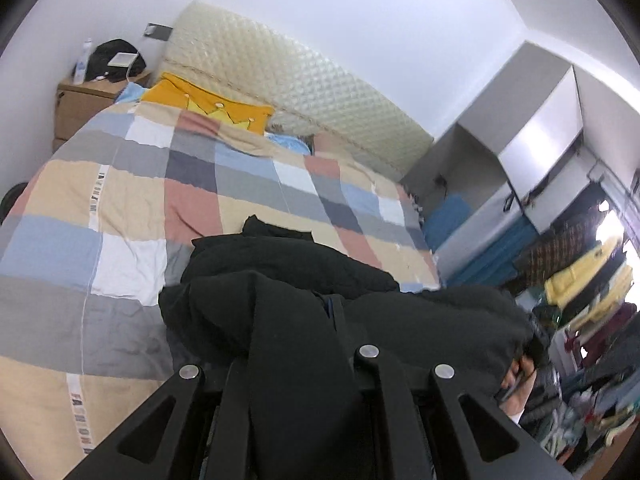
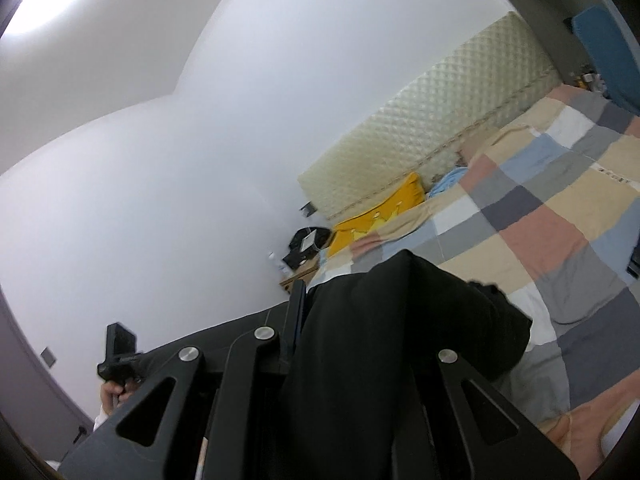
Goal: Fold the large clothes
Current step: 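Lift the hem with both tools and fold it over toward the collar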
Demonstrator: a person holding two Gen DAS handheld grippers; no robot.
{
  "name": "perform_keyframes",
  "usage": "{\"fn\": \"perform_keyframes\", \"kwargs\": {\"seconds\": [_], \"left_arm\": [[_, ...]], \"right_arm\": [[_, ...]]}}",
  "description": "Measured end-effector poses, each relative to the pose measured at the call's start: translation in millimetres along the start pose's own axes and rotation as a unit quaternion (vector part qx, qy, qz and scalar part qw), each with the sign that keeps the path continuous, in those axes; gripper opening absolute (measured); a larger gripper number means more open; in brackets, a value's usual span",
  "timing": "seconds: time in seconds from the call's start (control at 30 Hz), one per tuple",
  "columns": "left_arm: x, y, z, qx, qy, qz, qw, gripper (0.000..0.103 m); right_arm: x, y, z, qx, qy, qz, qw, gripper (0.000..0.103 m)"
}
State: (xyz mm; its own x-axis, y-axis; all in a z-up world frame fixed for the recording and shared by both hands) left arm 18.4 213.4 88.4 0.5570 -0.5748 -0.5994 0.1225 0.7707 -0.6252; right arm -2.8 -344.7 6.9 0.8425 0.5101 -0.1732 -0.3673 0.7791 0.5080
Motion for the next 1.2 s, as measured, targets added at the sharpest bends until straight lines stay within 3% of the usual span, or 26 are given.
{"fn": "perform_keyframes", "kwargs": {"seconds": [0.1,0.23,0.33,0.53,0.93,1.2], "left_arm": [[20,9,6,-0.008,0.013,0.014,0.9998,0.011],[45,16,25,-0.014,0.016,0.02,0.9996,0.011],[61,15,45,-0.018,0.006,0.024,0.9995,0.011],[85,14,82,-0.037,-0.014,0.021,0.999,0.011],[154,27,125,-0.055,-0.027,0.088,0.9942,0.011],[208,41,151,-0.066,-0.043,0.135,0.9877,0.011]], "right_arm": [[13,-6,-3,-0.006,0.009,-0.034,0.999,0.013],[28,-26,-5,0.032,0.014,-0.043,0.998,0.013],[42,-33,1,0.035,0.02,-0.075,0.996,0.013],[60,-41,25,0.044,0.025,-0.093,0.994,0.013],[125,-76,40,0.054,0.073,-0.143,0.986,0.013],[170,-94,45,0.026,0.101,-0.185,0.977,0.013]]}}
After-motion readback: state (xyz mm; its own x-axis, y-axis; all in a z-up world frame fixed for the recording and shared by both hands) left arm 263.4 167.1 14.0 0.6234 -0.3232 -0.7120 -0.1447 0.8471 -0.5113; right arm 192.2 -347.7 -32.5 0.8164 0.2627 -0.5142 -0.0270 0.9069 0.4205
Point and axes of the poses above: each gripper's, at about its wrist camera, not at the fingertips, and x roughly the way its jaws point, y to its left, z to its top, the point moved 1 cm from there along x, roughly the way its jaws point, and after that the axes turned 10 degrees about -x, right-handed, at the moved point
